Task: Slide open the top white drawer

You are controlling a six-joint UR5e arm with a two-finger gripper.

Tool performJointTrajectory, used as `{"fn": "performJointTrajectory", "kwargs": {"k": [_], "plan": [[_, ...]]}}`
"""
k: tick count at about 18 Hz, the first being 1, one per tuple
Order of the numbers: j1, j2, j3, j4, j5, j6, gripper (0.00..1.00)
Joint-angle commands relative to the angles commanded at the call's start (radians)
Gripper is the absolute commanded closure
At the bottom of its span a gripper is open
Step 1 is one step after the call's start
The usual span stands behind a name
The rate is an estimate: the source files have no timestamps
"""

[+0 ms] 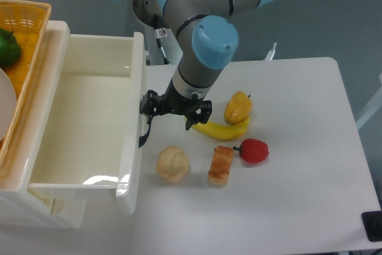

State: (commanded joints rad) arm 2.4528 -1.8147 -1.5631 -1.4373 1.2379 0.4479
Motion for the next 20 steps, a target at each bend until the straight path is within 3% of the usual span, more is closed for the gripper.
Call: {"fn": "performJointTrajectory", "kwargs": {"k": [11, 15, 18, 20], "plan": [[0.052, -0.003, 0.04, 0.021, 0.064, 0.078, 0.0], [0.086, -0.006, 0.038, 0.077, 0.072, 0.219, 0.0], [0.091, -0.006, 0.038, 0.071, 0.199, 0.368, 0.0], [0.091, -0.005, 0.034, 0.074, 0.236, 0.399, 0.0]]}}
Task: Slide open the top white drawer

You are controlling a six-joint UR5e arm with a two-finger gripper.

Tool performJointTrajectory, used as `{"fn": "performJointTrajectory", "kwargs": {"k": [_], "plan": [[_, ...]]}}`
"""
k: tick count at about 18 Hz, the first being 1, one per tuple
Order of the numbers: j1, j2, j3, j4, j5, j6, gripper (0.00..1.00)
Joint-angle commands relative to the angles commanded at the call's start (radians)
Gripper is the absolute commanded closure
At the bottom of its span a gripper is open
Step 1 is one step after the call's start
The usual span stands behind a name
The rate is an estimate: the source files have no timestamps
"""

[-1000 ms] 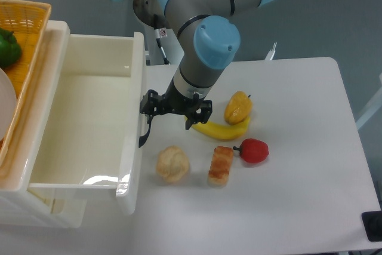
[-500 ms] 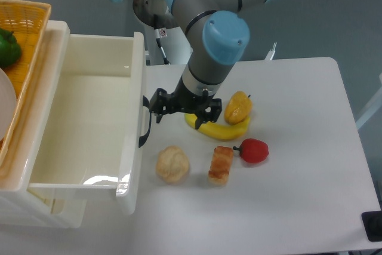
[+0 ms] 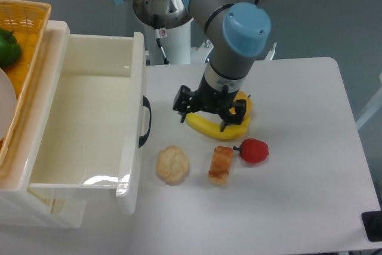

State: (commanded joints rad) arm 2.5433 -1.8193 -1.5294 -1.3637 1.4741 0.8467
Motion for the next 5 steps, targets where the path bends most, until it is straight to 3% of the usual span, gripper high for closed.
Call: {"fn": "performJointTrajectory", "kwargs": {"k": [5], "plan": [[0.006, -0.003, -0.003, 0.025, 0.031, 0.0, 0.0]]}}
